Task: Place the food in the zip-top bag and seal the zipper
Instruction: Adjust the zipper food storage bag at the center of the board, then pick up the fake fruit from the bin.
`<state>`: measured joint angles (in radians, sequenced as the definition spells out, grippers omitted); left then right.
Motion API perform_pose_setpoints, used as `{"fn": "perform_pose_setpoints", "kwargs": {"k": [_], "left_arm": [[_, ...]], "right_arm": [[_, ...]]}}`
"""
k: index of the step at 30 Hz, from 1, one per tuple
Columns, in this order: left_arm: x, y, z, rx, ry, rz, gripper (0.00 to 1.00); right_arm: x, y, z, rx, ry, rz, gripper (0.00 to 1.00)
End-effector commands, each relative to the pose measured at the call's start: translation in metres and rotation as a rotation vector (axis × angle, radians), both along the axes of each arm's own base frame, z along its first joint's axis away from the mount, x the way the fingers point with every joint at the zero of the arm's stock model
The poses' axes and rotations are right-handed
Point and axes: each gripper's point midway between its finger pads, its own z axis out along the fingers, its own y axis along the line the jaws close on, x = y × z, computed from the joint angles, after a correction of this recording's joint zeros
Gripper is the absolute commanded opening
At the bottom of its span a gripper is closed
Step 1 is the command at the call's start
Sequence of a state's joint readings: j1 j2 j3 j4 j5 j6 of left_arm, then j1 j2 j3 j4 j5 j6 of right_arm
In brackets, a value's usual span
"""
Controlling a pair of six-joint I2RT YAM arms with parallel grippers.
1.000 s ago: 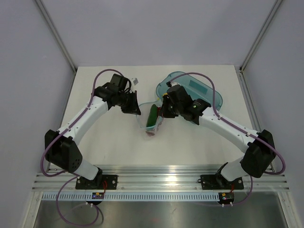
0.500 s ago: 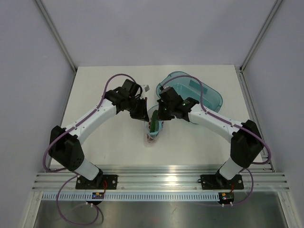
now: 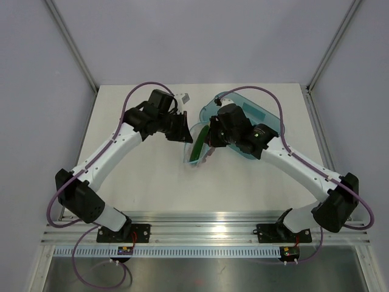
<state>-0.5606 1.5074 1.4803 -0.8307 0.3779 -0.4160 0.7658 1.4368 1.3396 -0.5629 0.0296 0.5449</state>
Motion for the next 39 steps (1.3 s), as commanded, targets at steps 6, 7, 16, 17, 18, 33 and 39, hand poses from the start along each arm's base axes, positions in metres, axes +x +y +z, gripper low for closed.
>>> {"fn": "perform_pose_setpoints", "kwargs": {"k": [6, 7, 16, 17, 18, 33, 39], "left_arm": [[0.000, -0.012, -0.027, -0.059, 0.073, 0.008, 0.00], [0.000, -0.012, -0.036, -0.050, 0.088, 0.012, 0.00], [0.004, 0.004, -0.038, 0.065, 0.070, 0.038, 0.37], [0.001, 0.009, -0.036, 0.087, 0.070, 0.040, 0.39], [0.004, 0.012, -0.031, 0.106, 0.048, 0.054, 0.43], [-0.009, 0.024, -0.046, 0.223, 0.046, 0.040, 0.32], [0.005, 0.029, -0.051, 0.286, 0.033, 0.080, 0.00]], "right_arm": [[-0.006, 0.005, -0.061, -0.055, 0.092, 0.014, 0.00], [-0.007, 0.005, -0.065, -0.060, 0.099, 0.013, 0.00], [-0.005, -0.005, -0.048, -0.075, 0.054, -0.006, 0.00], [-0.004, -0.005, -0.044, -0.071, 0.048, -0.008, 0.00], [-0.004, -0.004, -0.041, -0.063, 0.043, -0.008, 0.00], [-0.001, 0.006, -0.035, -0.041, 0.051, 0.014, 0.00], [0.000, 0.000, -0.040, -0.072, 0.046, -0.001, 0.00]]}}
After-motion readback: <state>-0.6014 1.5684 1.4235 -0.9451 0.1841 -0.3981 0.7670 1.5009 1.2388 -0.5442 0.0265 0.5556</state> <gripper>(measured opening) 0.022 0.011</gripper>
